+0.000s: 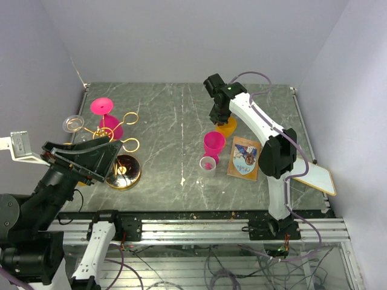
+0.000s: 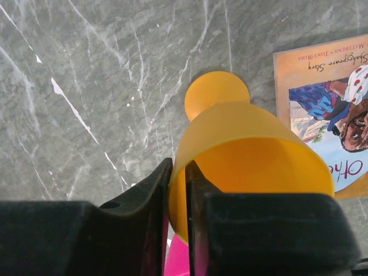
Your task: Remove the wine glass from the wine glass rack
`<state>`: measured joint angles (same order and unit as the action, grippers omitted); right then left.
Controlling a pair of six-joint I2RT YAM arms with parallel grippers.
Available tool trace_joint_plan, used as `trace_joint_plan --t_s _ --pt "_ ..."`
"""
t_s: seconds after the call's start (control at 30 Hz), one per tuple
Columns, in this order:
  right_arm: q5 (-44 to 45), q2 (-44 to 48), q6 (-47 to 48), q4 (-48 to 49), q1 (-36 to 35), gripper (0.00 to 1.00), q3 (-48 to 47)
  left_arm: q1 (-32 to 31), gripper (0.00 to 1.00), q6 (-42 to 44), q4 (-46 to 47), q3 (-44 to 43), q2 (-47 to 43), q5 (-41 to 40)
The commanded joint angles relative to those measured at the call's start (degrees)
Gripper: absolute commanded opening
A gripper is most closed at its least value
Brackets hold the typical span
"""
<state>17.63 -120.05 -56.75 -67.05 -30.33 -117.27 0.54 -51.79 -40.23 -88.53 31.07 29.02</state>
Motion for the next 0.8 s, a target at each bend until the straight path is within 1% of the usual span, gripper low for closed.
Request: trace_joint_plan --t_s 0.0,0.03,0.1,0.13,0.27,0.33,0.4,0.47,0.5,0.53,0.57,0.67,0.77 --pt "2.3 1.1 -0.5 0.5 0.1 0.18 0.9 -0.2 0.85 0.2 -3.4 -3.0 0.2 -2.0" --pt "2.5 1.5 -0.4 0.6 0.1 0.2 1.2 -0.2 0.85 0.4 -4.0 -3.0 0.2 -2.3" --pt "2.8 2.0 -0.3 0.6 0.1 0.27 1.1 -0.3 0.85 0.0 -4.4 -2.5 -0.1 -2.9" --pt "2.7 2.4 -0.2 0.6 0.0 0.35 1.0 -0.3 0.85 -0.6 -4.3 -2.0 -0.1 -2.9" --pt "1.4 3.9 0.0 0.5 0.0 0.56 0.1 -0.2 0.84 -1.4 -5.2 -1.7 0.3 -3.2" --pt "0.5 5.5 0.8 0.4 -0.1 0.66 -0.7 -0.2 0.84 -1.2 -7.2 -2.3 0.5 -4.7" --pt "0.0 7.3 1.8 0.2 -0.1 0.79 -1.5 -0.2 0.84 -0.6 -9.9 -2.9 0.8 -6.1" --pt "0.6 9.3 2.3 0.3 -0.1 0.89 -1.7 -0.2 0.83 -0.1 -11.9 -3.0 0.9 -6.8" --pt "0.9 10.9 2.6 0.6 -0.1 0.95 -1.3 -0.2 0.83 0.5 -12.7 -2.9 1.0 -6.9" --pt "1.2 12.0 3.1 1.0 -0.1 0.99 -0.9 -0.2 0.83 1.0 -13.4 -2.8 1.0 -7.3" --pt "1.4 13.1 3.7 1.5 -0.1 0.99 -0.4 -0.2 0.84 1.4 -14.1 -2.7 1.0 -7.7" --pt "1.8 16.5 5.3 2.4 0.0 1.0 1.1 -0.2 0.84 2.2 -15.3 -2.0 1.3 -8.0" --pt "0.4 19.2 7.1 3.6 0.0 1.0 3.0 -0.2 0.84 2.0 -14.0 0.0 2.2 -6.2"
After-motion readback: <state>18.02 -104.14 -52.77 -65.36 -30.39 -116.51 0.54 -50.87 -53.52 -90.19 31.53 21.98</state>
